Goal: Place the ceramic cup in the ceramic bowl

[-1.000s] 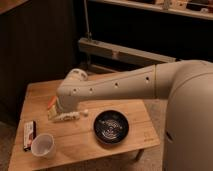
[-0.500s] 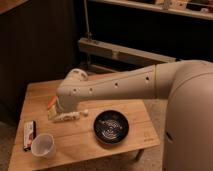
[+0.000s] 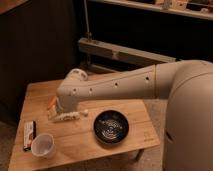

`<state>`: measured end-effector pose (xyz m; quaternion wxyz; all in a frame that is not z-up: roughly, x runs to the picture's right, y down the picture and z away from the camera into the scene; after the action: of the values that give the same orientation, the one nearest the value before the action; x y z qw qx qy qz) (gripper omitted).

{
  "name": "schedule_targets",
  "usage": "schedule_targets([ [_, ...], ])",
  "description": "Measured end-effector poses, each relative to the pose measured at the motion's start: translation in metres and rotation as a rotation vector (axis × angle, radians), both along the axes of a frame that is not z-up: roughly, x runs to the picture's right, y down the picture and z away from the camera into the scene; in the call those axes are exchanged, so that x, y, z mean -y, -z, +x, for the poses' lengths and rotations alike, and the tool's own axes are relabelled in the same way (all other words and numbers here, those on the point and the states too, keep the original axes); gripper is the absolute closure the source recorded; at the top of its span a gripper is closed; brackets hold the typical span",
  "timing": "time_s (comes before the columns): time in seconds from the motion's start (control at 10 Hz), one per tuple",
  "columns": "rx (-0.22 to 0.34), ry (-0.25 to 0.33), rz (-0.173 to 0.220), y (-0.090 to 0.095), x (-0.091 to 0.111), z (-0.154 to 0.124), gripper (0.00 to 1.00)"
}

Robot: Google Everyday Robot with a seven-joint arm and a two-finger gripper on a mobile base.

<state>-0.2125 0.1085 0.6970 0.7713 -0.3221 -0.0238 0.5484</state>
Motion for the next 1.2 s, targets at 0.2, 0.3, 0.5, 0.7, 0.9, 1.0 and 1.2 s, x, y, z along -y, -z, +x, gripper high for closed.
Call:
schedule_targets([
  [0.2, 0.008, -0.005, 0.004, 0.0, 0.001, 0.001, 0.2],
  [0.3, 0.032, -0.002, 0.011, 0.003, 0.001, 0.0, 0.2],
  [0.5, 0.073, 0.011, 0.027, 0.019, -0.002, -0.002, 0.2],
  [0.7, 0.101, 0.041, 0.04, 0.046, -0.016, -0.011, 0.2],
  [0.9, 0.078, 0.073, 0.017, 0.052, -0.023, -0.014, 0.2],
  [1.0, 0.068, 0.087, 0.004, 0.05, -0.025, -0.015, 0.2],
  [1.2, 0.057, 0.117, -0.03, 0.042, -0.036, -0.02, 0.2],
])
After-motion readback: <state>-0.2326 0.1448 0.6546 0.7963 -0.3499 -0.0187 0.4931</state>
